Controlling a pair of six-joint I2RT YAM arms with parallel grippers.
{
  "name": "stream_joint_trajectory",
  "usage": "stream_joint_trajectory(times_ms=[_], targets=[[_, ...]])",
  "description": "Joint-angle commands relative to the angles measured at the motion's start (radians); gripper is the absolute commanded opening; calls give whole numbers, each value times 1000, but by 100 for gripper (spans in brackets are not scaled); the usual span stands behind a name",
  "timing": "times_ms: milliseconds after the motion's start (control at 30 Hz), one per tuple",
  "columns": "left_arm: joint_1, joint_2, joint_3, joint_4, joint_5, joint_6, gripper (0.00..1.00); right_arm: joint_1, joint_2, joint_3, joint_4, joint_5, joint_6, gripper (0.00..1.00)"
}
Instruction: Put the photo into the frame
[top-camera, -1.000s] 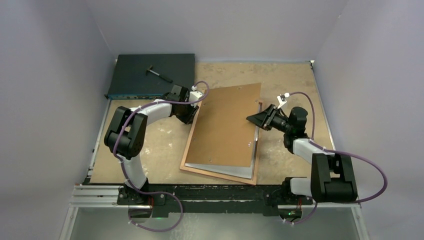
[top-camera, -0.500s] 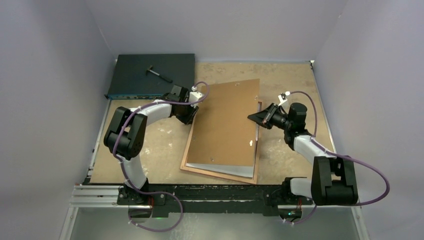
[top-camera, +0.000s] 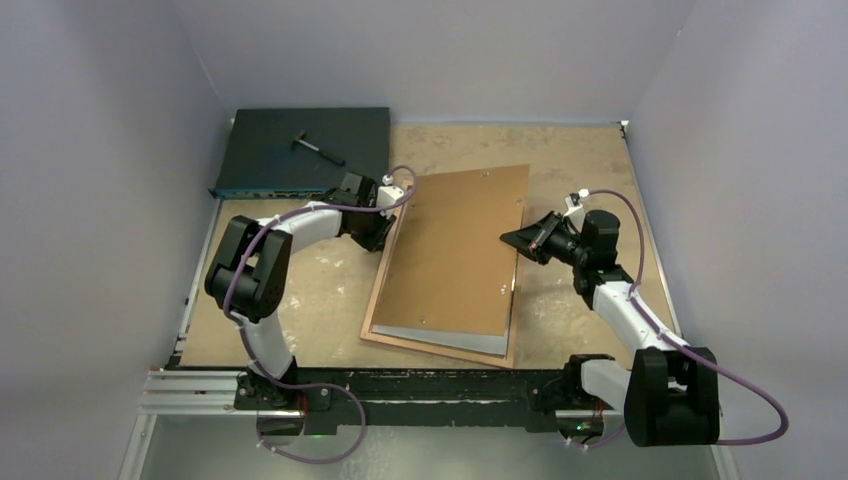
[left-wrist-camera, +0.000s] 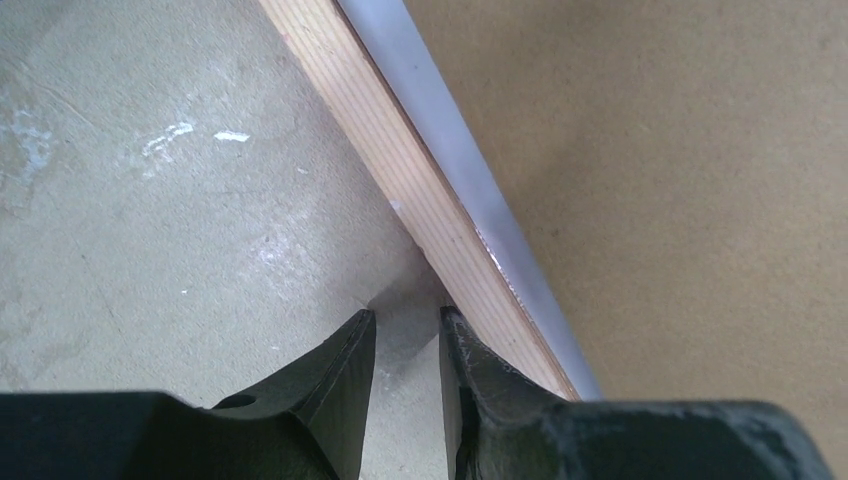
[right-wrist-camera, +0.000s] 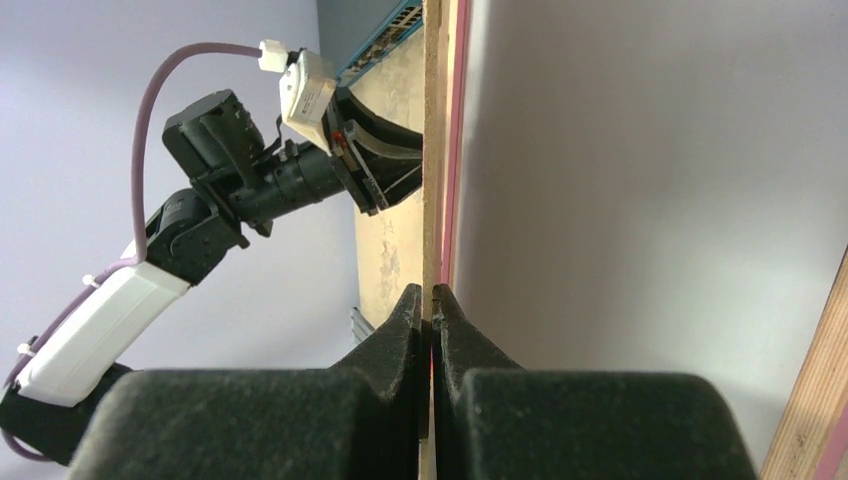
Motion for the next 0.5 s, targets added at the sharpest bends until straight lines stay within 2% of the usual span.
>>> stream_joint_trajectory(times_ms=[0, 467], targets=[[3, -33, -33, -42, 28, 1, 28, 4, -26, 2, 51, 6, 50, 0], [5, -33, -36, -43, 41, -4, 25, 3, 91, -34, 115, -77, 8, 0]])
